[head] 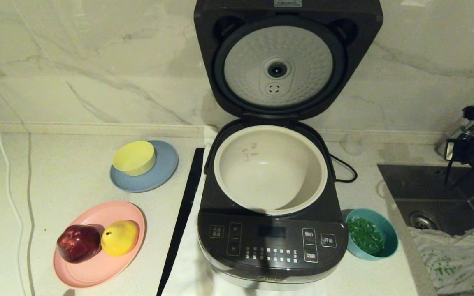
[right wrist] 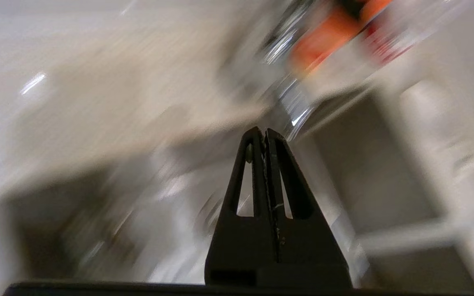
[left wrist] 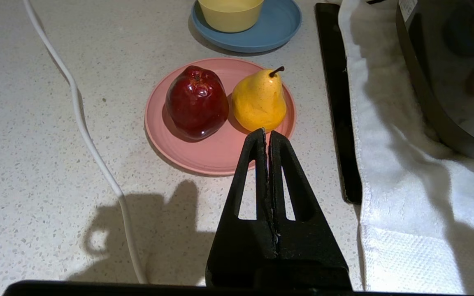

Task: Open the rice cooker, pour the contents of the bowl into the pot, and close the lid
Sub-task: Turn on the tap, then fill a bowl with water from the tap

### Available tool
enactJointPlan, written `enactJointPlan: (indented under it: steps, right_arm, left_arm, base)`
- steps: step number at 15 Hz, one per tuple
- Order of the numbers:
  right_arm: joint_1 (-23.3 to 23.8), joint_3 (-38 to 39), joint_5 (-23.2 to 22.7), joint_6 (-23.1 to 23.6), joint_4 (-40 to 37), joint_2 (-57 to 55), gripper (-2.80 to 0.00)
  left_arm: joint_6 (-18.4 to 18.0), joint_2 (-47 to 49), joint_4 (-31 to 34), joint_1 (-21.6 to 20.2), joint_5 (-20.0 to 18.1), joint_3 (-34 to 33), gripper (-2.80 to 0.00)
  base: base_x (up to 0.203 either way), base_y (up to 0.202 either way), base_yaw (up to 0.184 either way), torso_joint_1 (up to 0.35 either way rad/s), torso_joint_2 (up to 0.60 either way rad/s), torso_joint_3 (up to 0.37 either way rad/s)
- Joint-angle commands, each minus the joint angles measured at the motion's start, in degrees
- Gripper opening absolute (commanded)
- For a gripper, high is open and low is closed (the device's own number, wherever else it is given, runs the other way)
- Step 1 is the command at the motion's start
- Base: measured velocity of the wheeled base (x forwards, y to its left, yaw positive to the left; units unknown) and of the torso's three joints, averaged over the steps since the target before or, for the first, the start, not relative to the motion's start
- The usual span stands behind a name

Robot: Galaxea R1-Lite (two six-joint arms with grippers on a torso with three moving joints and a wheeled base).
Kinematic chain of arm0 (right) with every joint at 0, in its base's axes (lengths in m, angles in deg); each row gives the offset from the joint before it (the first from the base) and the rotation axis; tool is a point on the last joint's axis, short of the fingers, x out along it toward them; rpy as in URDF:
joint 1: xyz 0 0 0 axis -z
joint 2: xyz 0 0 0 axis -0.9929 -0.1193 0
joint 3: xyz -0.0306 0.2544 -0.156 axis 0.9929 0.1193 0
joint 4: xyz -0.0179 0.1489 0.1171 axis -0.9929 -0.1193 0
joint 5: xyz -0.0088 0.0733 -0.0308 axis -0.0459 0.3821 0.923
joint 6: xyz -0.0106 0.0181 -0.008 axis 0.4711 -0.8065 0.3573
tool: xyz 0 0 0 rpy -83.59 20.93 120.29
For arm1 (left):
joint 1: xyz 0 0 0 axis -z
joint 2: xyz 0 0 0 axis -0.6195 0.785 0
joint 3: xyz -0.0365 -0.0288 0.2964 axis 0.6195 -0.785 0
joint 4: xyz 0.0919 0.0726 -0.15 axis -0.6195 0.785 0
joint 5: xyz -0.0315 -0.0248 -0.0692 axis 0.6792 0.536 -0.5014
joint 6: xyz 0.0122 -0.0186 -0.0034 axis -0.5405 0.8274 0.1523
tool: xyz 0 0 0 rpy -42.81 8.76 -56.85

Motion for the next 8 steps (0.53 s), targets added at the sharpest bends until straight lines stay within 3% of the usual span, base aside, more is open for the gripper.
enactJointPlan:
  steps: [1, 4, 8]
  right_arm:
    - [-2.60, 2.68, -6.15, -4.87, -19.28, 12.56, -2.80]
    - [-8.35, 3.74, -15.22, -10.88, -38.46, 20.93, -2.80]
    - [-16.71, 9.64, -15.91, -13.97, -40.81, 22.00, -2.80]
  left_arm:
    - [0.06, -0.02, -0.02, 0.00, 0.04, -0.18, -2.80]
    - [0.05, -0.06, -0.02, 0.00, 0.04, -0.18, -2.80]
    - [0.04, -0.05, -0.02, 0.00, 0.04, -0.18, -2.80]
  base:
    - [0.000, 0.000, 0.000, 0.000, 0.00, 0.000]
    - [0.000, 0.000, 0.000, 0.000, 0.00, 0.000]
    - [0.000, 0.000, 0.000, 0.000, 0.00, 0.000]
